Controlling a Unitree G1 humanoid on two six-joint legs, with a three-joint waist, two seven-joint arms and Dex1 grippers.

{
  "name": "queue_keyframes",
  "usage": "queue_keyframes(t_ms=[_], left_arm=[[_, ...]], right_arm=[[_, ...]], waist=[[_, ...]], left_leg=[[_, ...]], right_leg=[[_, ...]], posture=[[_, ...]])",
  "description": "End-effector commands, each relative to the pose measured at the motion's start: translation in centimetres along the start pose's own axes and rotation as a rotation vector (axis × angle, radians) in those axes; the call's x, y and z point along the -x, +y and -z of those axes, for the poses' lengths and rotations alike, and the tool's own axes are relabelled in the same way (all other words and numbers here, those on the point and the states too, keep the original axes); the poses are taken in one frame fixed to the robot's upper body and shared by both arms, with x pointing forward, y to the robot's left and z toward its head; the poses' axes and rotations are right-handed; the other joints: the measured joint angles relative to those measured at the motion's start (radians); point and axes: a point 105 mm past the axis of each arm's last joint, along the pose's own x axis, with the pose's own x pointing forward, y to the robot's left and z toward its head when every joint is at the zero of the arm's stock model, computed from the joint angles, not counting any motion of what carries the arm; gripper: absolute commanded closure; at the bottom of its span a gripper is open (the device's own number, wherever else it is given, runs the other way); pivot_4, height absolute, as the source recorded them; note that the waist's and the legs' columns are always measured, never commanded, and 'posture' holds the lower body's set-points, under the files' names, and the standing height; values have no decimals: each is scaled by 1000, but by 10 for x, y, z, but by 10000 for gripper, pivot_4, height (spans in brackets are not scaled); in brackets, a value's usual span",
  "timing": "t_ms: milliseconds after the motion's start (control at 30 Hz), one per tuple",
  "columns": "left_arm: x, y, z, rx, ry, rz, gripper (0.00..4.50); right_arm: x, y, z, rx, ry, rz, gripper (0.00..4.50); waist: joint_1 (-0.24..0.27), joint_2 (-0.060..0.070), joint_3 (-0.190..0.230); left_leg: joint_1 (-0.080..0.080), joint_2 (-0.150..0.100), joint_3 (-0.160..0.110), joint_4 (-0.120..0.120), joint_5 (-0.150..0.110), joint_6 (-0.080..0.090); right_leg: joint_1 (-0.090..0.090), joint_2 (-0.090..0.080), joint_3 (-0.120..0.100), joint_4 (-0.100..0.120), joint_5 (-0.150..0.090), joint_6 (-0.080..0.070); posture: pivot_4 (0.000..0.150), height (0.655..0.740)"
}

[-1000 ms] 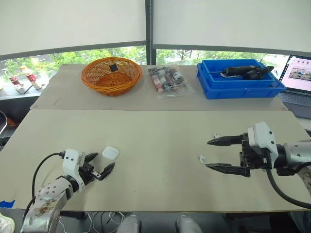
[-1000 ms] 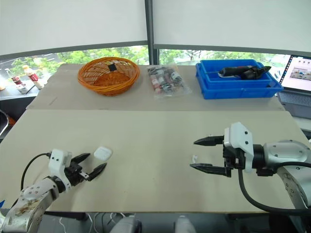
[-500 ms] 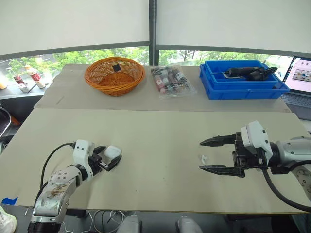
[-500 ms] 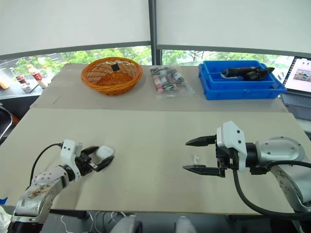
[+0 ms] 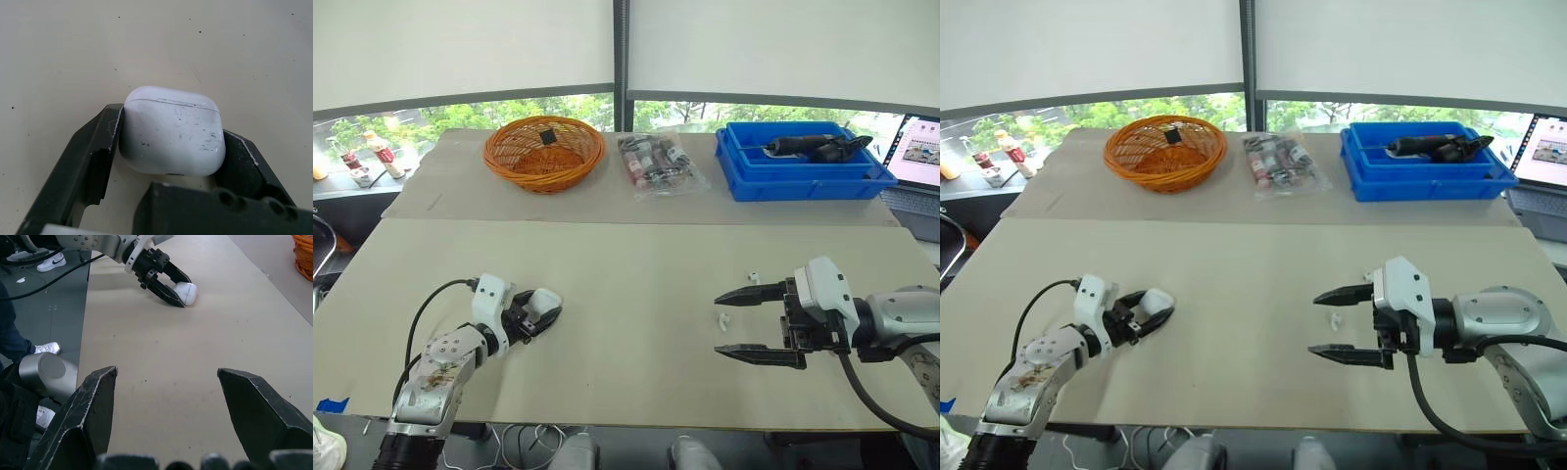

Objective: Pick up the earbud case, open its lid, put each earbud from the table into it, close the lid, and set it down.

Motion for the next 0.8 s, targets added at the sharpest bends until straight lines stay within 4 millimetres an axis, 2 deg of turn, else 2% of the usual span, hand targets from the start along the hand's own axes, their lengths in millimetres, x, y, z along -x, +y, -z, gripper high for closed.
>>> queue_keyframes(t_ms=[33, 167, 400, 633, 700, 800], left_arm=[[-3, -31, -10, -26, -80, 140, 17977], [-6, -64, -48, -161, -279, 277, 17978], [-7, -101, -79, -432, -503, 429, 17978], [-7, -115, -94, -533, -634, 489, 17978], [-8, -114, -98, -548, -652, 493, 17978], [-9, -113, -103, -568, -673, 492, 17978]], right_arm=[[-2, -1, 0, -38, 46, 58, 8296], [-27, -1, 3, -275, 10, 95, 8296], [-68, -3, -2, -603, -61, 13, 8296], [-84, -5, -8, -705, -73, -46, 8296], [-88, -4, -10, -718, -78, -62, 8296], [-91, -4, -11, -736, -81, -83, 8296]], waist=[[0, 0, 0], [-1, -3, 2], [-14, -3, 2], [-16, -3, 2], [-19, -3, 2], [-23, -3, 2]], left_leg=[[0, 0, 0, 0, 0, 0], [-2, 0, -1, 0, 0, 0], [-4, 1, -1, 0, 1, -1], [-12, 0, -1, 1, 1, -1], [-20, 0, -1, 7, 1, -1], [-21, 0, 0, 10, 1, 0]], right_leg=[[0, 0, 0, 0, 0, 0], [-1, -1, 0, -2, 0, 0], [-3, 1, 0, -2, 1, -1], [-12, 1, 0, 1, 2, -1], [-21, 1, 0, 9, 2, -1], [-21, 1, -1, 12, 2, -1]], posture=[[1500, 7400], [1500, 7400], [1500, 7400], [1500, 7400], [1500, 7400], [1500, 7400]])
